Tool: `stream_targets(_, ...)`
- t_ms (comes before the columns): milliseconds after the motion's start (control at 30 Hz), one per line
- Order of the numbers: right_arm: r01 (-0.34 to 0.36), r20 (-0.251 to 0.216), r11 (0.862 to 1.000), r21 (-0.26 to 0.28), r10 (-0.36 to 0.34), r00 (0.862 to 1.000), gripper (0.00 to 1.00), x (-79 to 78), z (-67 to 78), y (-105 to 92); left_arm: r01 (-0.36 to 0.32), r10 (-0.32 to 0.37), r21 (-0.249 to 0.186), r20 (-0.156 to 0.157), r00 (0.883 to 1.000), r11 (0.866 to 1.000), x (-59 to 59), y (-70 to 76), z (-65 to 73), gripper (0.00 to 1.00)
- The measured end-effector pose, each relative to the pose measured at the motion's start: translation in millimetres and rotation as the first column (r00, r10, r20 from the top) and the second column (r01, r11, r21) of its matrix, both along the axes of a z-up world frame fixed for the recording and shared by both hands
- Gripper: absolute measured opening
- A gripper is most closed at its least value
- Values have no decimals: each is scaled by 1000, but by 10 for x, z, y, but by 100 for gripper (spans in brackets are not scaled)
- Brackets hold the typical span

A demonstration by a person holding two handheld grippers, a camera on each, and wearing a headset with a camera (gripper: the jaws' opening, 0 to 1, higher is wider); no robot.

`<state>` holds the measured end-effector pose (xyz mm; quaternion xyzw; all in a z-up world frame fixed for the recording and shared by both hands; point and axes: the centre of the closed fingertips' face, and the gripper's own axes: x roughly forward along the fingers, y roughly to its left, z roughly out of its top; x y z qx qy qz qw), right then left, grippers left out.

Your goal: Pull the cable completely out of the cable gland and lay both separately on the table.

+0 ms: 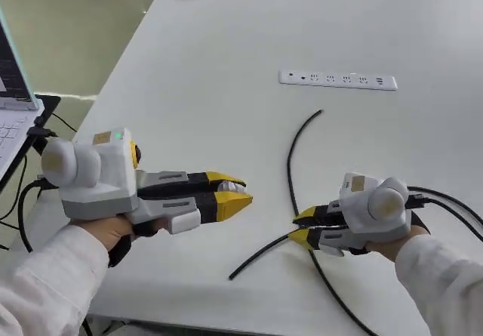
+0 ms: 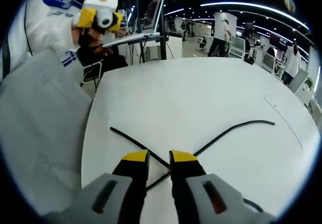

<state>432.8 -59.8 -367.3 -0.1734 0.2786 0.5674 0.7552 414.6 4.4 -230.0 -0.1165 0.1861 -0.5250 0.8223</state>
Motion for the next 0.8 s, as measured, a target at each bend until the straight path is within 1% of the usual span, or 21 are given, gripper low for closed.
stream_targets(33,9,5,1000,10,-9,1000,16,12,41,-23,-2,2,9,0,1000,1000,36,-17,-37,17)
stream_targets(67,23,13,999,28,-24,1000,16,28,114,-63,-1,2,23,-2,1000,1000,92,-51,-99,17)
stream_targets(167,55,19,997,55,-56,998,16,48,226,-174,1,-1,62,-5,1000,998,189,-118,-248,17)
stream_targets(200,69,23,995,66,-71,997,16,47,278,-235,4,-3,75,-15,1000,997,233,-153,-323,17)
stream_targets(233,88,21,993,78,-90,996,17,45,327,-302,5,-3,87,-26,1000,996,274,-191,-394,17)
stream_targets(267,101,18,991,88,-103,995,18,40,357,-339,7,-4,93,-31,1000,996,297,-218,-431,17)
stream_targets(300,114,18,988,99,-117,993,18,37,392,-382,13,-10,101,-30,999,995,325,-262,-482,17)
stream_targets(333,126,19,986,109,-129,992,18,28,427,-422,15,-12,105,-30,999,994,333,-275,-500,17)
stream_targets(400,160,10,978,133,-162,987,19,5,500,-523,20,-16,133,-32,999,991,382,-330,-624,17)
stream_targets(467,185,13,971,153,-189,982,23,-26,564,-622,21,-13,166,-46,999,986,429,-364,-783,17)
stream_targets(500,212,23,964,162,-218,976,25,-23,596,-690,20,-9,187,-63,998,982,450,-377,-887,17)
stream_targets(533,229,21,959,166,-236,972,28,-33,609,-732,19,-5,203,-68,998,979,464,-384,-953,17)
stream_targets(567,257,11,951,171,-263,965,29,-45,630,-805,16,0,227,-71,997,974,488,-388,-1053,17)
stream_targets(600,277,11,945,173,-284,959,30,-54,656,-841,16,2,240,-76,997,971,496,-394,-1110,17)
stream_targets(633,314,10,932,180,-321,947,31,-53,691,-916,19,3,261,-83,997,965,504,-402,-1199,17)
stream_targets(667,333,5,924,188,-340,940,32,-55,707,-964,22,4,285,-91,996,958,505,-395,-1271,17)
stream_targets(700,362,-2,910,202,-370,929,33,-57,734,-1034,24,11,320,-109,994,947,509,-381,-1372,17)
stream_targets(733,371,-2,906,206,-378,926,34,-59,744,-1055,26,12,328,-113,993,944,511,-382,-1399,17)
stream_targets(767,394,-8,896,203,-401,916,35,-67,744,-1128,19,25,345,-121,992,939,530,-385,-1449,17)
stream_targets(800,413,-13,890,195,-419,908,36,-63,721,-1193,18,23,347,-115,993,938,537,-402,-1456,17)
